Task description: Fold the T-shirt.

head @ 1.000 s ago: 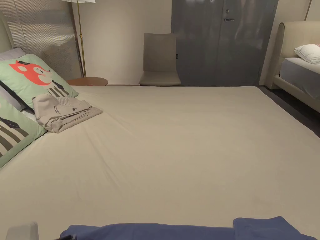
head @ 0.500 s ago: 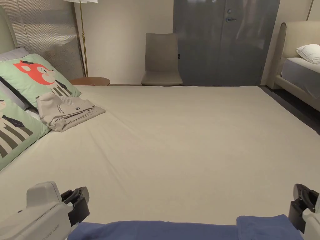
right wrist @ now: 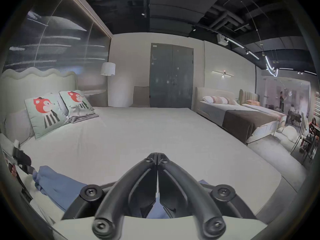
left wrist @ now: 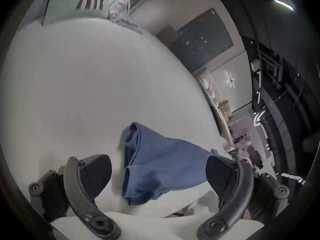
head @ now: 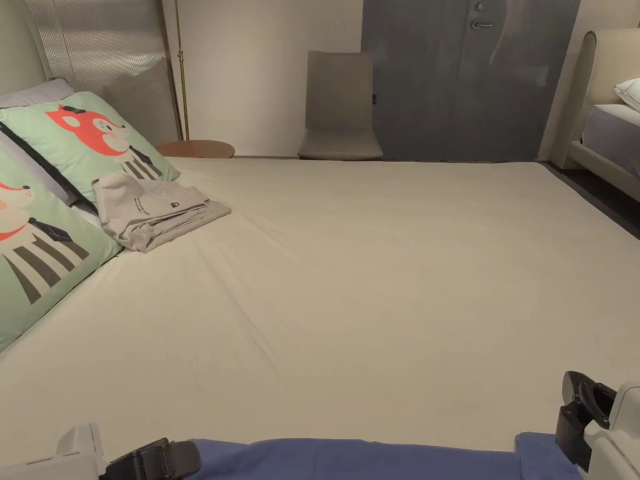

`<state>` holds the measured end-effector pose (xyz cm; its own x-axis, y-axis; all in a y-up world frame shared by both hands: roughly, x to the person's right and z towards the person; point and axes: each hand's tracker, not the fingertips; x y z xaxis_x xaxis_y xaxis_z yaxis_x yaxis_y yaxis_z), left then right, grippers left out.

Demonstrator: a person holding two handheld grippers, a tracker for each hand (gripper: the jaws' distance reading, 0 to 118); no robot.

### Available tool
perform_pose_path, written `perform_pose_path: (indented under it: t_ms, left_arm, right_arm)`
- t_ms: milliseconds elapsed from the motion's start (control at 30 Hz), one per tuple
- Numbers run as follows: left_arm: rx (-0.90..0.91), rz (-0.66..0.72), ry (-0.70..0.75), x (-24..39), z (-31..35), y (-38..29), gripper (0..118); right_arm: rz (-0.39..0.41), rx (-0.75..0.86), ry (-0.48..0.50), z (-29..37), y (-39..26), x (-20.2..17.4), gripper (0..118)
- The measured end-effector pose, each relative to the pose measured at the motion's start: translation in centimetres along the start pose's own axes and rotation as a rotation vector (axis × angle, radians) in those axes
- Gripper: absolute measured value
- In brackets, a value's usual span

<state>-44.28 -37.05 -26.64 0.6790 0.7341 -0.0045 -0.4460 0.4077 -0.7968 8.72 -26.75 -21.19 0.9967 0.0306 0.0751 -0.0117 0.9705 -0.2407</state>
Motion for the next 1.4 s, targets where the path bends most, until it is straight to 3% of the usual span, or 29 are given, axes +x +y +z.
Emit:
perform_pose_path:
  t_ms: [67, 167, 267, 333, 367, 633, 833, 1000, 1200, 1400]
  left_arm:
    - [-0.045, 0.082, -0.052, -1.2, -1.3, 0.3, 108]
    - [-0.087, 0.177, -0.116, -1.4, -3.4, -0.3, 89]
    - [-0.088, 0.168, -0.144, -0.8, -5.3, -1.0, 55]
    - [-0.107, 0.183, -0.141, -2.0, -6.3, -0.9, 24]
    - [-0.114, 0.192, -0.130, -2.1, -6.7, -1.1, 17]
    - [-0.058, 0.213, -0.110, -3.7, -2.8, -0.8, 11]
    - [0.146, 0.251, -0.023, -5.6, 5.3, 0.6, 10]
    - [0.179, 0.109, 0.094, -2.9, 8.7, 1.7, 10]
    - [0.075, -0.082, -0.058, 6.5, 4.8, 1.2, 9]
    - [-0.123, -0.280, 0.046, 12.9, -6.2, -2.1, 10]
  right_arm:
    - [0.008, -0.010, 0.013, -0.1, 0.0, -0.9, 1]
    - [0.016, -0.019, 0.027, -0.3, 0.1, -1.7, 1]
    - [0.024, -0.024, 0.032, -0.4, 0.3, -2.3, 1]
    - [0.026, -0.025, 0.036, -0.3, 0.5, -2.5, 1]
    - [0.028, -0.025, 0.036, -0.3, 0.6, -2.7, 1]
    - [0.031, -0.012, 0.041, 0.0, 1.1, -2.5, 1]
    - [0.016, -0.002, 0.048, 0.3, 1.2, -2.4, 1]
    - [-0.009, -0.009, 0.071, 0.2, 0.6, -2.6, 1]
    - [-0.031, -0.005, 0.104, 0.4, 0.5, -2.7, 1]
    - [-0.069, 0.016, 0.083, 1.6, 0.5, -0.7, 1]
